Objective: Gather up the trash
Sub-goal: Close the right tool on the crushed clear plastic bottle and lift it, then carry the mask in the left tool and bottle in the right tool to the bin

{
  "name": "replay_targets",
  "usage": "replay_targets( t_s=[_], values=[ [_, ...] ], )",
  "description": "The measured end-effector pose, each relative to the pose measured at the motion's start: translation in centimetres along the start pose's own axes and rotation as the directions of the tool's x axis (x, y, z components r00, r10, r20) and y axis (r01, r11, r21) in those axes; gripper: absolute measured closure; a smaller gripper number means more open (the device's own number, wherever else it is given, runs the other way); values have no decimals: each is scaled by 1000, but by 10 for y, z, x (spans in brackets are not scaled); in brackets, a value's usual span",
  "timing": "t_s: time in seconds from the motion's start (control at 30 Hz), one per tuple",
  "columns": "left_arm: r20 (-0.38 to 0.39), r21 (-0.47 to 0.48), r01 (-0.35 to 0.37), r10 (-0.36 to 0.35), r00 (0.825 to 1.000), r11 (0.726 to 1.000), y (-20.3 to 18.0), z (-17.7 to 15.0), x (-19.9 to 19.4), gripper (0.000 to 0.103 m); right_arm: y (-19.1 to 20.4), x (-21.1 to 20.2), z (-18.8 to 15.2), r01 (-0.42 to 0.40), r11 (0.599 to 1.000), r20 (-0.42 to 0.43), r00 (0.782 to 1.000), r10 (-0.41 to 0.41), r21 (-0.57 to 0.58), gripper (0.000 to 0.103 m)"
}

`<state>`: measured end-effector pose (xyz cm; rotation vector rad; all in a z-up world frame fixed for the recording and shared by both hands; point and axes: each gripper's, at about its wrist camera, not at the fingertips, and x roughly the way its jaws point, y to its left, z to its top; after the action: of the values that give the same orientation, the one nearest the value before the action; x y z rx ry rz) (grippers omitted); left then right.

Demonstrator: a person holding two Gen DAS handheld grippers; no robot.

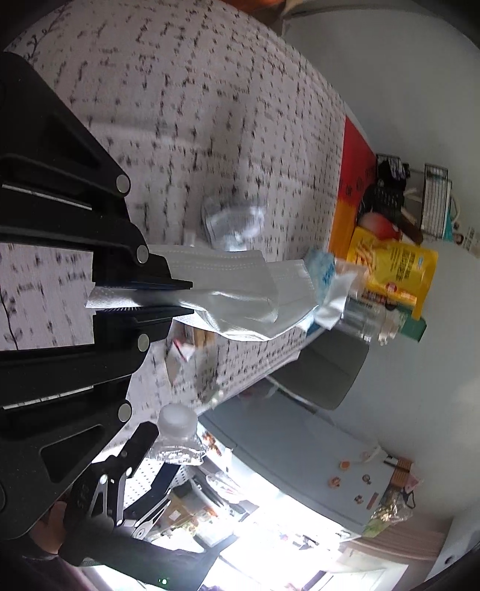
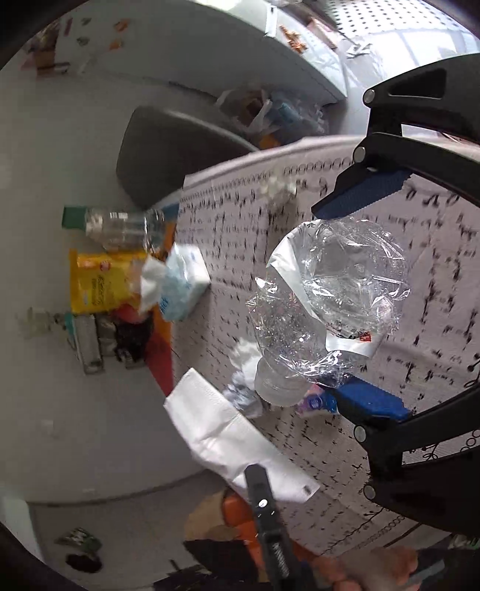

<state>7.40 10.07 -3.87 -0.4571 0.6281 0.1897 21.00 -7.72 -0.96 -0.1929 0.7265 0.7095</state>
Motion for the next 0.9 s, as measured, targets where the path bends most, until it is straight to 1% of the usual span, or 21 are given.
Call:
replay_targets(
  t_s=[0.17,0.4,0.63,0.7,0.9],
  values=[
    [-14,56,52,-52,999,997,-38,4,16,95,-38,-21,-6,51,996,18,998,-53,74,22],
    [-57,130,144,-137,989,981,-103,-1,43,95,-107,-54,-24,147,971,32,987,-156,188,22],
    [-119,208,216,-194,974,954,-168,-13,71,95,-180,-83,-57,240,920,9,967,-255,310,22],
    [-136,232,234,-206,969,944,-186,-18,77,95,-195,-88,-67,258,907,-2,962,-272,333,22],
    [-194,273,283,-236,952,919,-236,-30,100,95,-247,-97,-106,310,849,-50,946,-320,429,22]
  ],
)
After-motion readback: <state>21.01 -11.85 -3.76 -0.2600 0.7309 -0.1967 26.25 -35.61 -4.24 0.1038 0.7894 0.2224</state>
